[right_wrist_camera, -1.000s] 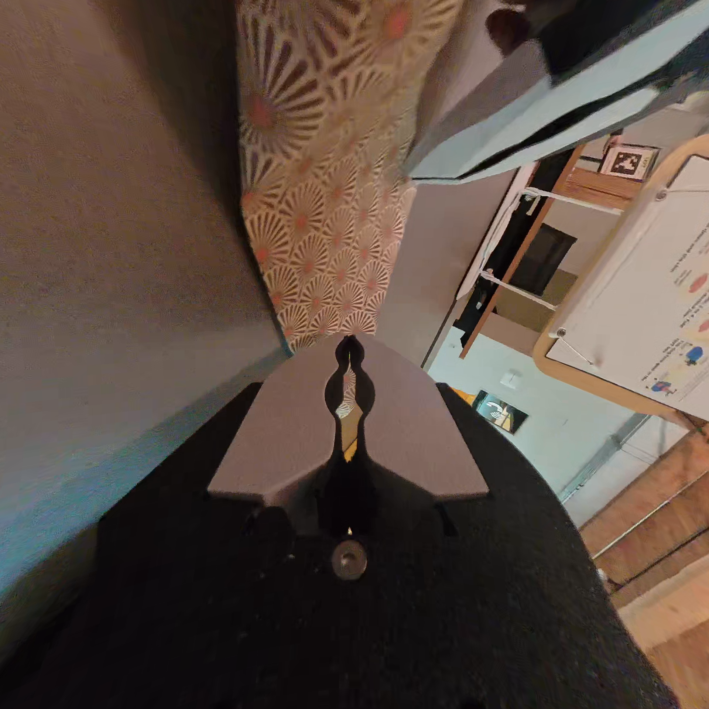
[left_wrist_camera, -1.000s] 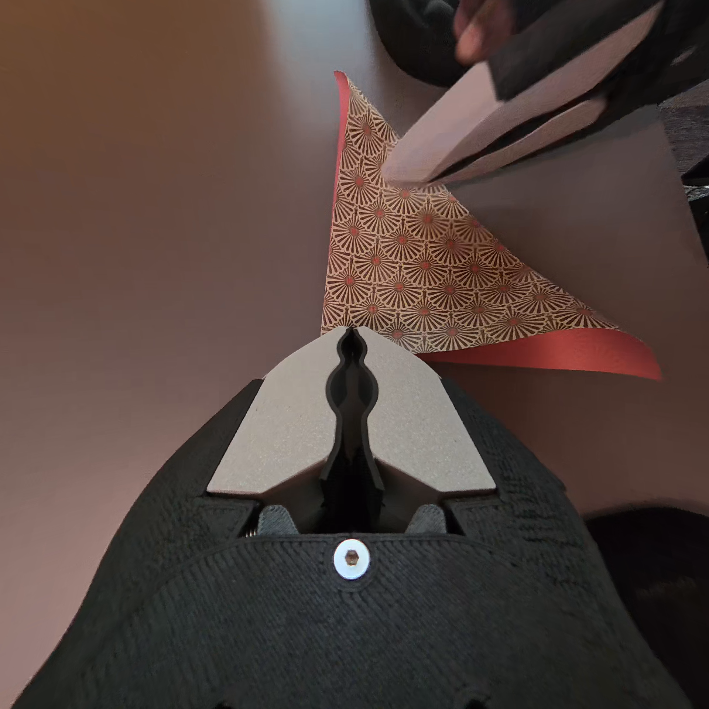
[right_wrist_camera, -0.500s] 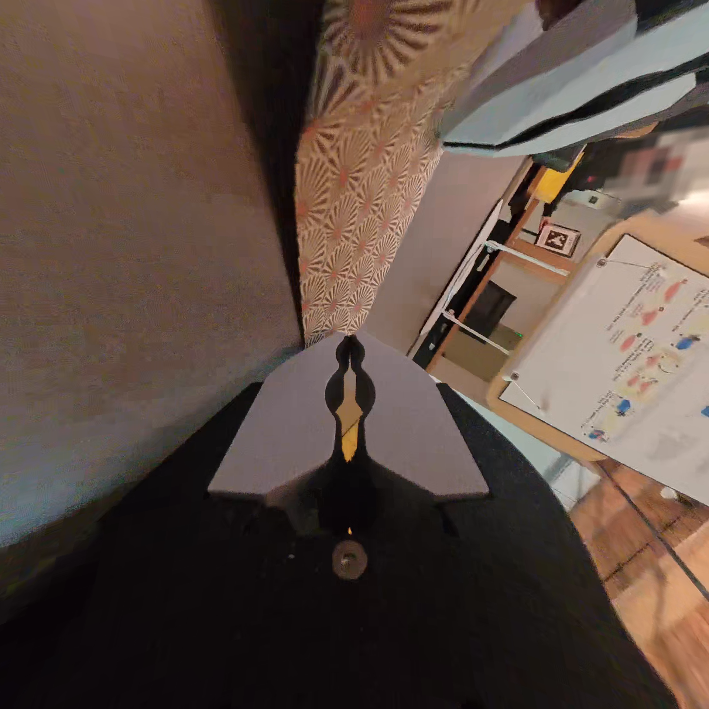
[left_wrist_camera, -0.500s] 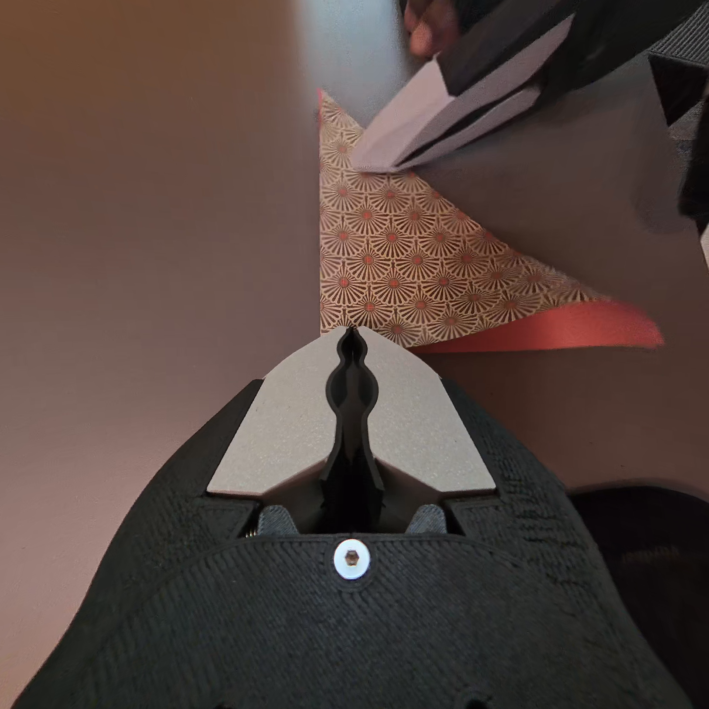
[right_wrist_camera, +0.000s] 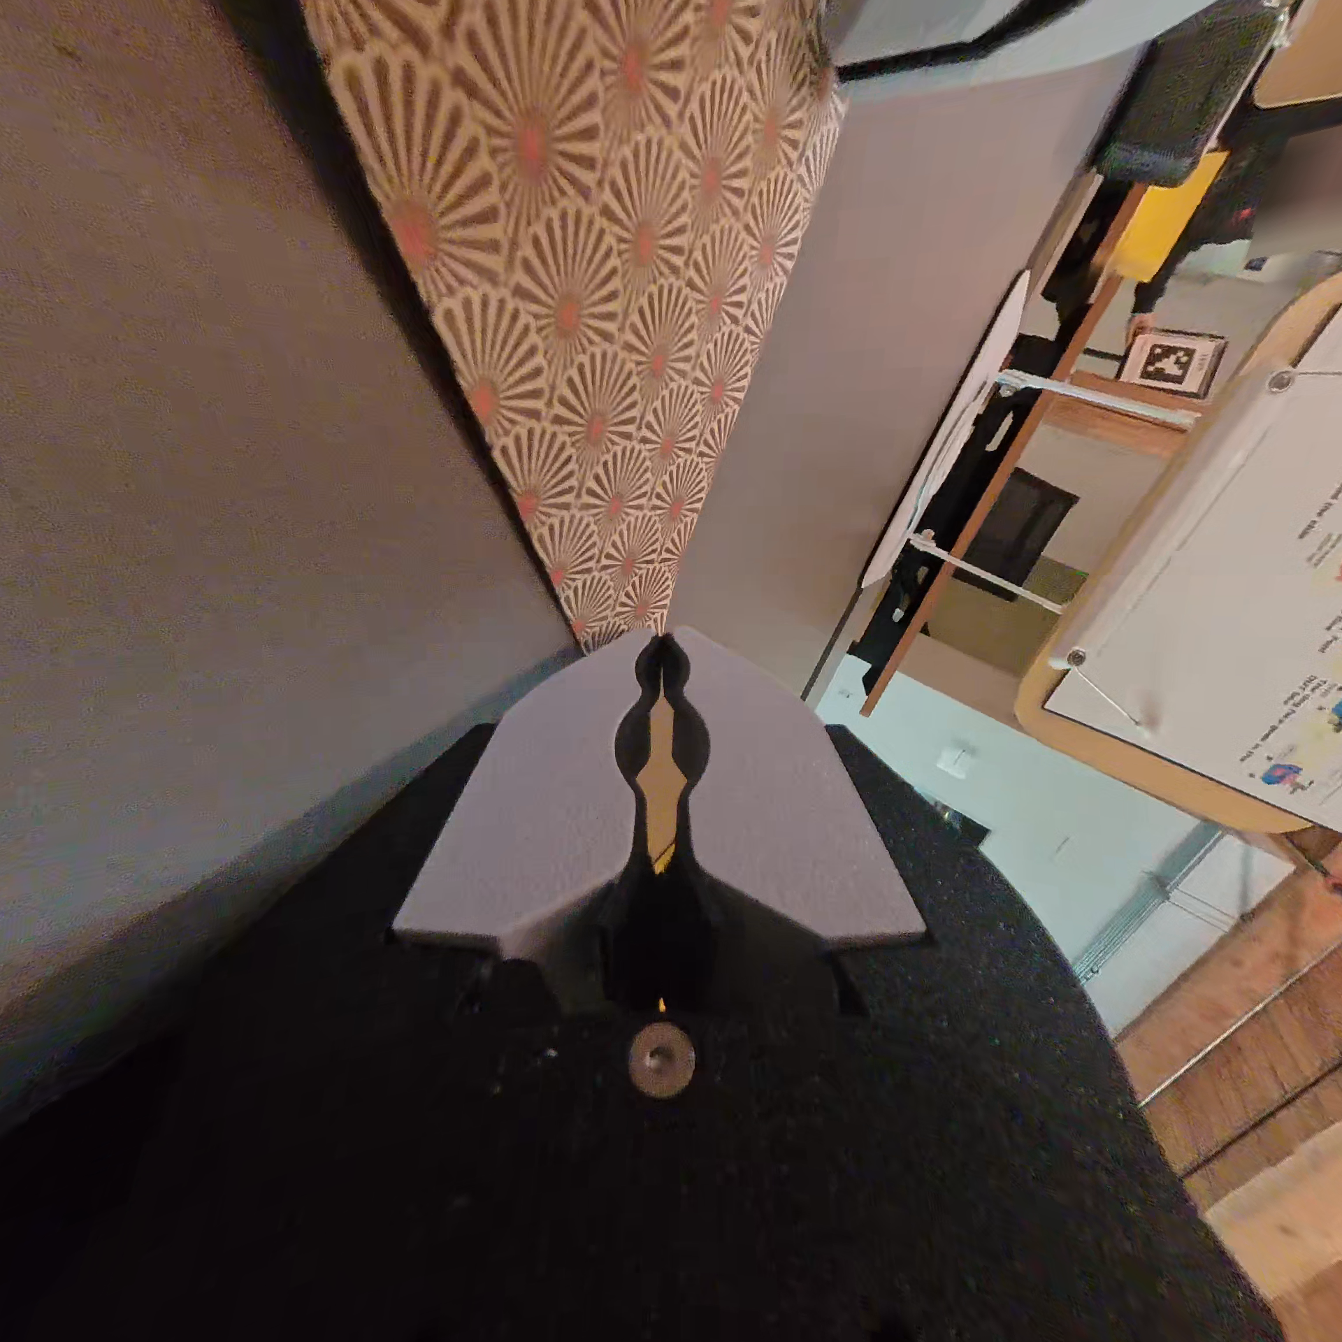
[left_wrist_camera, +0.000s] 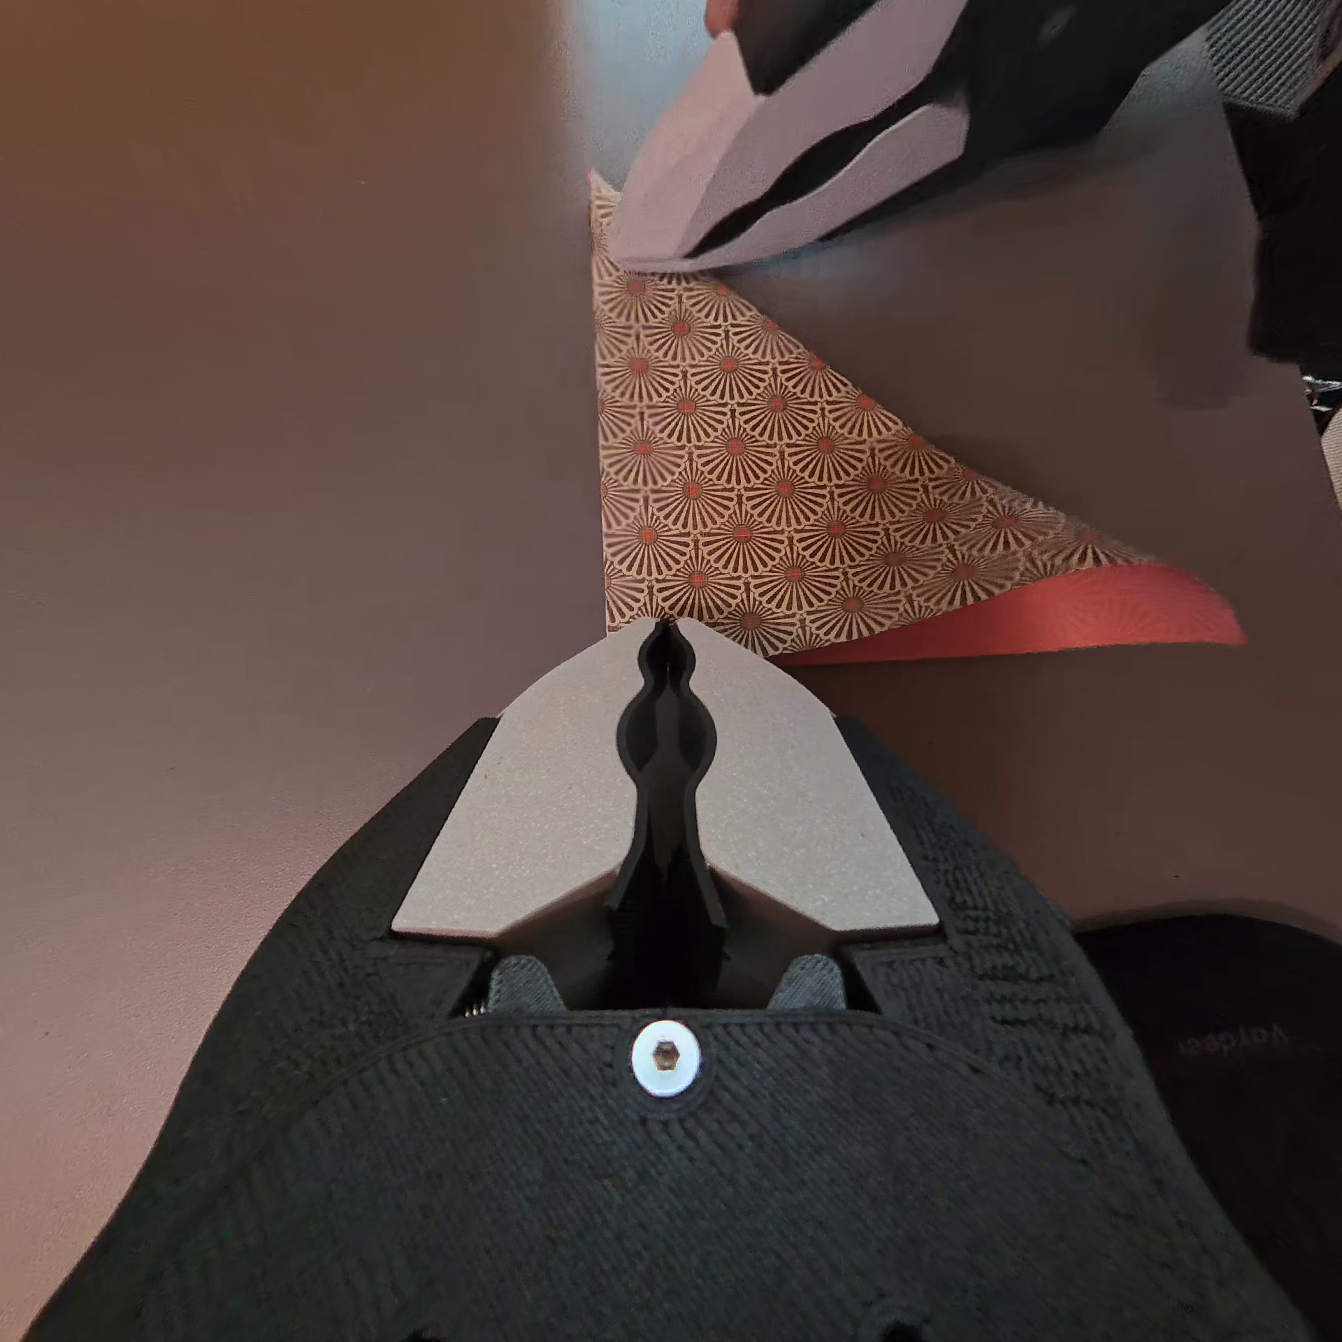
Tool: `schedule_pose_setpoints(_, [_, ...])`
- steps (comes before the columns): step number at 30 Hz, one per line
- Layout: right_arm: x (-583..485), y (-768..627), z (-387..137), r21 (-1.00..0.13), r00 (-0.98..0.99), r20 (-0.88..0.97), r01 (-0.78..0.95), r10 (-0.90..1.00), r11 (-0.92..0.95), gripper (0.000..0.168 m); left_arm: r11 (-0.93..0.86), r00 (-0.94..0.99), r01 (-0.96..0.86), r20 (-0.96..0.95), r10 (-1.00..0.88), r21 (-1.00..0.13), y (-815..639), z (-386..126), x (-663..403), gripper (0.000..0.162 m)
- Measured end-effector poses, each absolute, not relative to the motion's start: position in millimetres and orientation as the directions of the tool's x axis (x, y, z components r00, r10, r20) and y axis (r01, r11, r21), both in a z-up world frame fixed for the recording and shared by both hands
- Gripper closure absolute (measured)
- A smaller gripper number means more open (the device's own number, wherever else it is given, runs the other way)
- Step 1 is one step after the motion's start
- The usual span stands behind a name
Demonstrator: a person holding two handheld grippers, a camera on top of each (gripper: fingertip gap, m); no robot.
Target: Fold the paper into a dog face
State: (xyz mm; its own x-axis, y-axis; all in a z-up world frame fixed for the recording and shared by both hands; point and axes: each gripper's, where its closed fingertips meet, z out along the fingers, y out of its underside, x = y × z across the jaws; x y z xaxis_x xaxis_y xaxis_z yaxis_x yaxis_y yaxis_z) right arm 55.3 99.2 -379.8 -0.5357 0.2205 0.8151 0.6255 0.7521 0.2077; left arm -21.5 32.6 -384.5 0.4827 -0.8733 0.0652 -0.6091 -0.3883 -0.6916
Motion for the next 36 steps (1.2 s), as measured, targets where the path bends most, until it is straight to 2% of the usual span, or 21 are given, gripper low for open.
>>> schedule_pose_setpoints(3, [70.2, 122.1, -381.1, 0.185, -0.529, 0.781, 0.703, 0.332, 0.686, 0.168, -0.388, 0.483, -0.607, 0.066, -0.873, -0.693, 32.6, -384.4, -21.5, 0.161])
schedule_pose_setpoints(5, [92.6, 149.7, -381.0, 0.259, -0.542, 0.759, 0.759, 0.360, 0.597, 0.168, -0.391, 0.485, -0.607, 0.067, -0.872, -0.692, 32.8, -384.5, -21.6, 0.161])
schedule_pose_setpoints(6, [90.7, 149.3, -375.5, 0.221, -0.511, 0.785, 0.759, 0.350, 0.612, 0.168, -0.391, 0.486, -0.609, 0.064, -0.872, -0.690, 32.7, -384.4, -21.5, 0.161])
schedule_pose_setpoints(9, [41.8, 73.1, -352.2, -0.173, -0.376, 0.815, 0.567, 0.440, 0.805, 0.168, -0.392, 0.487, -0.610, 0.064, -0.871, -0.689, 32.8, -384.4, -21.6, 0.161])
schedule_pose_setpoints(10, [29.1, 44.7, -351.0, -0.252, -0.387, 0.794, 0.493, 0.469, 0.833, 0.168, -0.392, 0.488, -0.610, 0.064, -0.871, -0.688, 32.8, -384.4, -21.6, 0.161])
schedule_pose_setpoints(11, [19.9, 22.1, -353.5, -0.268, -0.419, 0.789, 0.423, 0.449, 0.866, 0.168, -0.392, 0.489, -0.611, 0.062, -0.870, -0.688, 32.8, -384.4, -21.6, 0.161])
schedule_pose_setpoints(14, [12.9, -2.2, -379.1, -0.156, -0.513, 0.793, 0.351, 0.329, 0.923, 0.168, -0.390, 0.492, -0.607, 0.058, -0.869, -0.693, 32.8, -384.4, -21.7, 0.161])
schedule_pose_setpoints(15, [11.3, -5.9, -377.3, -0.139, -0.490, 0.822, 0.323, 0.291, 0.936, 0.168, -0.391, 0.492, -0.606, 0.059, -0.868, -0.693, 32.7, -384.5, -21.8, 0.161])
schedule_pose_setpoints(18, [14.4, -33.2, -376.7, -0.181, -0.506, 0.818, 0.226, 0.274, 0.957, 0.168, -0.387, 0.495, -0.609, 0.050, -0.868, -0.692, 32.8, -384.5, -21.8, 0.161])
schedule_pose_setpoints(20, [19.3, -50.6, -376.0, -0.140, -0.507, 0.840, 0.140, 0.193, 0.980, 0.168, -0.385, 0.496, -0.611, 0.045, -0.867, -0.692, 32.8, -384.5, -21.9, 0.160])
schedule_pose_setpoints(22, [23.8, -65.8, -372.5, -0.239, -0.537, 0.807, 0.085, 0.246, 0.967, 0.168, -0.385, 0.495, -0.613, 0.044, -0.868, -0.690, 33.0, -384.4, -21.9, 0.161])
schedule_pose_setpoints(24, [15.5, -55.6, -352.3, -0.364, -0.454, 0.806, 0.127, 0.380, 0.923, 0.168, -0.385, 0.495, -0.614, 0.044, -0.868, -0.689, 33.0, -384.4, -22.0, 0.161])
schedule_pose_setpoints(25, [10.6, -43.3, -348.8, -0.389, -0.431, 0.794, 0.179, 0.427, 0.904, 0.168, -0.385, 0.495, -0.617, 0.041, -0.868, -0.687, 33.0, -384.4, -22.0, 0.161])
schedule_pose_setpoints(27, [4.1, -30.0, -359.3, -0.358, -0.465, 0.771, 0.248, 0.435, 0.900, 0.168, -0.384, 0.494, -0.619, 0.041, -0.869, -0.685, 33.0, -384.3, -22.0, 0.161])
schedule_pose_setpoints(31, [-6.7, -61.0, -376.7, -0.237, -0.545, 0.793, 0.133, 0.271, 0.962, 0.168, -0.388, 0.494, -0.612, 0.050, -0.868, -0.689, 33.1, -384.4, -22.0, 0.161])
schedule_pose_setpoints(34, [-1.2, -97.3, -376.5, -0.294, -0.573, 0.780, 0.019, 0.251, 0.956, 0.168, -0.390, 0.493, -0.608, 0.056, -0.868, -0.692, 33.0, -384.4, -22.0, 0.161])
schedule_pose_setpoints(36, [9.0, -120.1, -376.6, -0.381, -0.621, 0.733, -0.035, 0.278, 0.924, 0.168, -0.387, 0.492, -0.611, 0.053, -0.869, -0.690, 33.1, -384.4, -22.0, 0.161])
